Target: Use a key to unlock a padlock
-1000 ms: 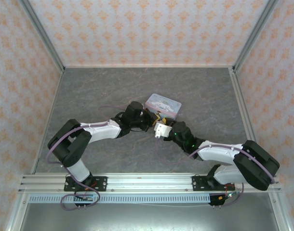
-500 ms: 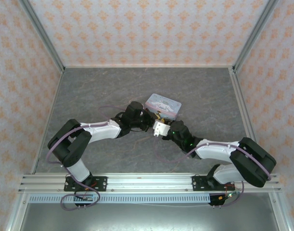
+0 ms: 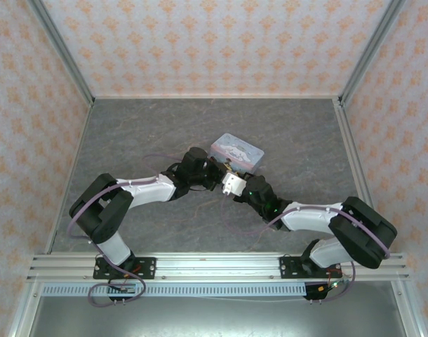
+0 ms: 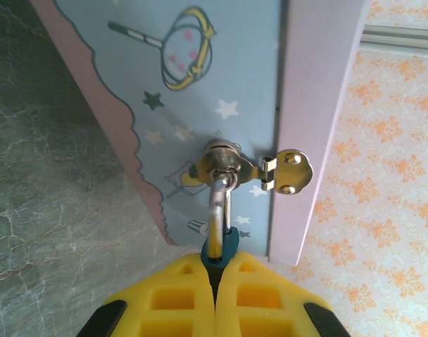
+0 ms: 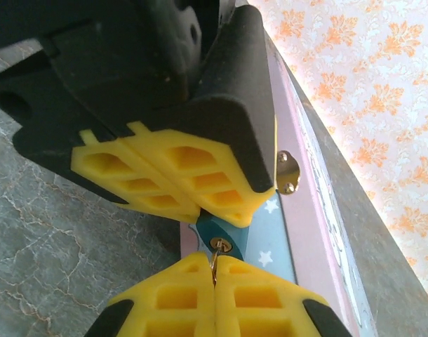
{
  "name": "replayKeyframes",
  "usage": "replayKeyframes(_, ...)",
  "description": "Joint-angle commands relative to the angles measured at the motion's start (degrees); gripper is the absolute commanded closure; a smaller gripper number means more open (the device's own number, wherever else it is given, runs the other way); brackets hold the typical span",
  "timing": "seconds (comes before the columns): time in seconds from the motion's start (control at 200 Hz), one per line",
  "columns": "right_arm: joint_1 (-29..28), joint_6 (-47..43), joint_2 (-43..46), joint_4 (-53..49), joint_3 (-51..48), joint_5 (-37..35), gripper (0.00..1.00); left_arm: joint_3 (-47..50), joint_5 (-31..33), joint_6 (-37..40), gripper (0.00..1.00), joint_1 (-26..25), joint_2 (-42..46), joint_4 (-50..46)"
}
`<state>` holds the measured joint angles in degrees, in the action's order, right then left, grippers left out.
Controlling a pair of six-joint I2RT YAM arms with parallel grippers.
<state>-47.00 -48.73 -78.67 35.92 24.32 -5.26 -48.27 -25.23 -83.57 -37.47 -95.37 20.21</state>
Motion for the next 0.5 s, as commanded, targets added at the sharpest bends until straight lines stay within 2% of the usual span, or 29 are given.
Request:
replayKeyframes(0.0,0.1,6.8,0.3,2.2,1.5,-1.7,1.00,-0.4,-2.1,-0.3,1.00,-0.6,1.3,2.3)
replayKeyframes(0.2,0.2,15.3,0.3,2.2,1.0,-0.2,1.00,-0.3,-1.9,-0.1,1.00,-0.7,1.1,2.1)
replayKeyframes(0.38,0.2,23.5,-0.2,-1.8,1.7,0.3,1.00,-0.3,-1.4,0.9,1.00,-0.7,0.7,1.2)
replayKeyframes(0.445,0.2,27.9,-0.3,-2.1,1.3,0.6,1.00,-0.2,-1.2,1.6,0.92,-0.6,0.4,0.5)
replayKeyframes(0.495,0.2,32.4,-0.4,-1.9,1.0,0.3,1.00,-0.2,-1.2,1.9,0.81,-0.5,0.0,0.8)
